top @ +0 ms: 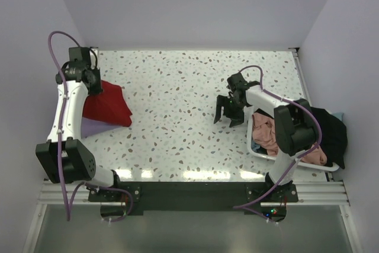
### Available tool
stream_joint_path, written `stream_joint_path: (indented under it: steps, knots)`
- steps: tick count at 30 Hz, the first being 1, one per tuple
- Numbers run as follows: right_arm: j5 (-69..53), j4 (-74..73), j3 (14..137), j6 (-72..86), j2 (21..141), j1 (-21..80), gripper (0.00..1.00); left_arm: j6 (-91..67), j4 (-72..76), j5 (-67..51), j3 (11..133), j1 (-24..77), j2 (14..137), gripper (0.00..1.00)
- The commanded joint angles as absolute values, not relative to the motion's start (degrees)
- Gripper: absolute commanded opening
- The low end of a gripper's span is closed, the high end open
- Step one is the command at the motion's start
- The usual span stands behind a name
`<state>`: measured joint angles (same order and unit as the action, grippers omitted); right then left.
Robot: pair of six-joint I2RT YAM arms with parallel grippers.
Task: Fold and stack the t-shirts
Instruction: Neatly place the folded tshirt to the corner
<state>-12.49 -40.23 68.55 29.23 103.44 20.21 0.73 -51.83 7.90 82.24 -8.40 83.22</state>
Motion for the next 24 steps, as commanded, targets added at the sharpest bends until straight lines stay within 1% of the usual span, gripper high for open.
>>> stream_joint_path:
  steps: [1,6,10,24]
  knots:
    - [-13.62,-41.66,70.4,27.95,102.75,20.21,0.77,1.84,-48.43,9.84,81.21,-10.19,82.0,0.0]
    - [-14.06,-42.1,69.79,27.42,102.13,20.13,0.77,2.46,-47.99,13.18,83.67,-12.04,85.16,0.0]
    - [-14.33,-42.28,69.08,27.07,101.52,20.21,0.77,2.46,-47.72,13.01,85.69,-13.62,87.89,0.0]
    - [-14.85,-42.54,68.55,27.07,100.99,20.21,0.77,3.08,-41.05,15.47,81.48,-19.07,91.31,0.0]
